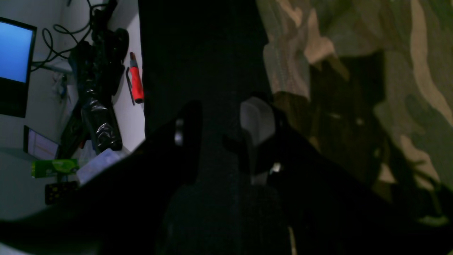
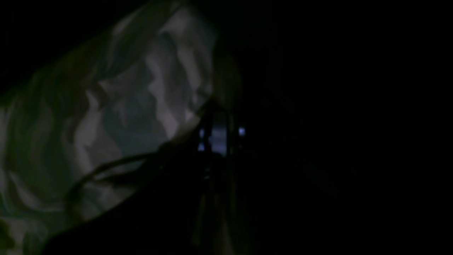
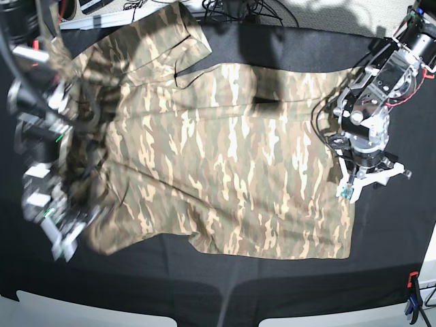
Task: Layout the t-shirt on the table in an organized manner, then fold the t-shirt properly
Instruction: 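Grasp the shirt edge with the right gripper and lift it, then pull the held edge outward with the right gripper and release it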
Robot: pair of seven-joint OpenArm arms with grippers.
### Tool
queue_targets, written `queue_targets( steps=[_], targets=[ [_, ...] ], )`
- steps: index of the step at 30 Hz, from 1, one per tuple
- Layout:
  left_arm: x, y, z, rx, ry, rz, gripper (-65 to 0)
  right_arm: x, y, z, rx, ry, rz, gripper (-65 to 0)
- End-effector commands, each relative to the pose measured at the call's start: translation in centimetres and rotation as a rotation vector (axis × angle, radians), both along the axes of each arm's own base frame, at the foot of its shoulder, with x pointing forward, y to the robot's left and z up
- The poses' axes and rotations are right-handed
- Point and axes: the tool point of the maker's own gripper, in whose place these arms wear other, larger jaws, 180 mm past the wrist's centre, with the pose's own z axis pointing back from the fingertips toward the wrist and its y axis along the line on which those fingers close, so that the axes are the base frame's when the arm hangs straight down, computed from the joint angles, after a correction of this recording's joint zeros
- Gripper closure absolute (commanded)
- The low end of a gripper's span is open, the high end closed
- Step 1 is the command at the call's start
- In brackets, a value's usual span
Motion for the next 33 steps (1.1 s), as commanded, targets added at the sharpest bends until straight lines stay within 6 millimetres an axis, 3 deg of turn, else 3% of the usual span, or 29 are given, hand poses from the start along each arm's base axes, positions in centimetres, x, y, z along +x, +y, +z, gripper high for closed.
queue_targets(
  steps=[1, 6, 16, 25, 29, 30, 33],
  targets=[
    [1.1, 0.3, 1.9, 0.015, -0.063, -0.007, -20.4, 2.1, -1.6, 4.1, -0.026, -0.1, -0.016, 0.0],
    [1.1, 0.3, 1.9, 0.015, -0.063, -0.007, -20.4, 3.2, -3.6, 7.6, -0.05, -0.163, -0.041, 0.0],
    [1.1, 0.3, 1.9, 0.015, -0.063, -0.007, -20.4, 4.5, -6.2, 12.7, -0.085, -0.266, -0.085, 0.0],
    [1.1, 0.3, 1.9, 0.016, -0.064, -0.008, -20.4, 4.8, -6.5, 13.7, -0.09, -0.287, -0.097, 0.0],
    [1.4, 0.1, 2.3, 0.023, -0.087, -0.029, -20.4, 4.5, -7.0, 13.7, -0.093, -0.28, -0.105, -24.3],
    [1.6, -0.2, 2.4, 0.032, -0.09, -0.054, -20.4, 4.3, -7.1, 13.5, -0.076, -0.264, -0.114, -27.3],
    [1.9, -1.8, 1.8, 0.066, -0.04, -0.19, -20.4, 3.0, -7.1, 12.1, 0.022, -0.186, -0.144, -27.6]
  ],
)
